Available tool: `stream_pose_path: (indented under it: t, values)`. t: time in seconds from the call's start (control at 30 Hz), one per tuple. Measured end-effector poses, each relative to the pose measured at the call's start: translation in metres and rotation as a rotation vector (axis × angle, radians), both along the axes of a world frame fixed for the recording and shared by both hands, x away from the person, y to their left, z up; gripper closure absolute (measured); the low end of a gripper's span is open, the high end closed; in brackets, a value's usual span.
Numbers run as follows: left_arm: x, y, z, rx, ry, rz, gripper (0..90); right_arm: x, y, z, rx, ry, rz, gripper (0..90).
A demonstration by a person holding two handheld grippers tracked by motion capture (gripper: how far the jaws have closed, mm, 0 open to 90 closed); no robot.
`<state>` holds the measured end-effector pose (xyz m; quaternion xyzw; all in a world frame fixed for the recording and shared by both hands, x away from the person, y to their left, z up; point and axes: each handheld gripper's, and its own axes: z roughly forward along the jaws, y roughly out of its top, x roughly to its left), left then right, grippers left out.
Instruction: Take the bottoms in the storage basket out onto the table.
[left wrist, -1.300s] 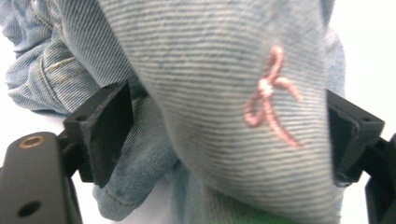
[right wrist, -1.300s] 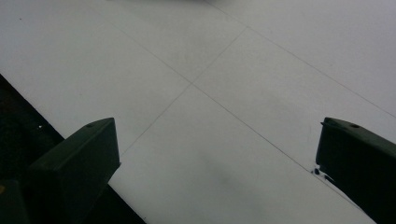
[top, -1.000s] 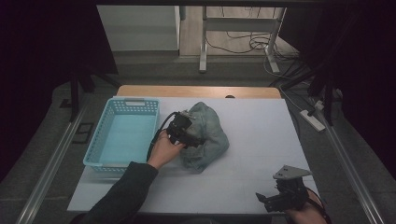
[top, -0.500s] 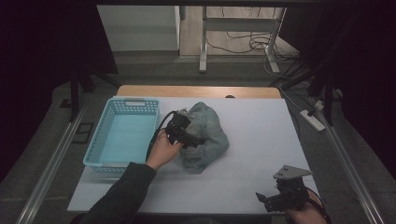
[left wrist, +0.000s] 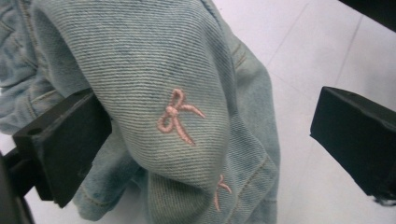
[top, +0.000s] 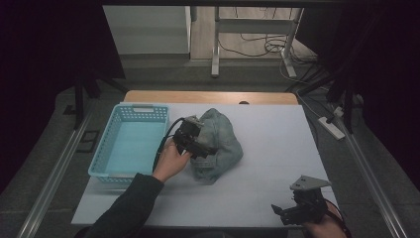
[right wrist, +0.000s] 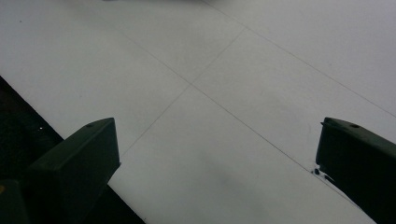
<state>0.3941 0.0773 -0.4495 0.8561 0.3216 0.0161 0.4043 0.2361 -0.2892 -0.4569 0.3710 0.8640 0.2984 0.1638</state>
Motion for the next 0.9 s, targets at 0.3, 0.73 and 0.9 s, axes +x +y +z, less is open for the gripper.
stream_pose_path:
  t: [0.3, 0.73, 0.9]
  values:
    - [-0.002, 0.003, 0.001, -0.030, 0.004, -0.031, 0.5, 0.000, 0.000, 0.000, 0.000, 0.000, 0.001, 0.0]
    - [-0.007, 0.008, 0.007, -0.048, -0.006, -0.034, 0.3, 0.000, 0.000, 0.000, 0.001, -0.003, -0.001, 0.0]
    - [-0.010, 0.012, 0.009, -0.058, -0.015, -0.032, 0.3, 0.000, 0.000, 0.000, 0.001, -0.003, -0.002, 0.0]
